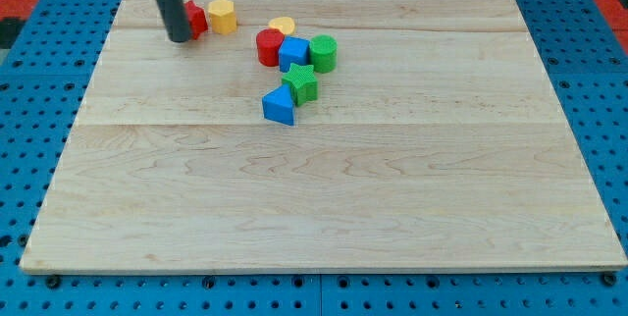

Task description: Slightly push the blue cube towards the bottom right corner

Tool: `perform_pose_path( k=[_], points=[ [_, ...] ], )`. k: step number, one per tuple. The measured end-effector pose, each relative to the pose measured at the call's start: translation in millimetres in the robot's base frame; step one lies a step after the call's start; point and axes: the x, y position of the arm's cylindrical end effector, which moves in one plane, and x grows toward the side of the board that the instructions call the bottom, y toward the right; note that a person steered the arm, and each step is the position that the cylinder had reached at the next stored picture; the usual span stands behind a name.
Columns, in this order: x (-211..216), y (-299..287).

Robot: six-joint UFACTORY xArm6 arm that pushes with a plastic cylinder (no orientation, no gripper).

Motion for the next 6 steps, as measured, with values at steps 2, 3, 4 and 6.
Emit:
perform_pose_path(
  k=[2,3,4,6],
  points=[
    [-1.7,13.0],
    [-11.6,-12.8],
    [-20.8,-12.7],
    [-3.4,83.2]
  ],
)
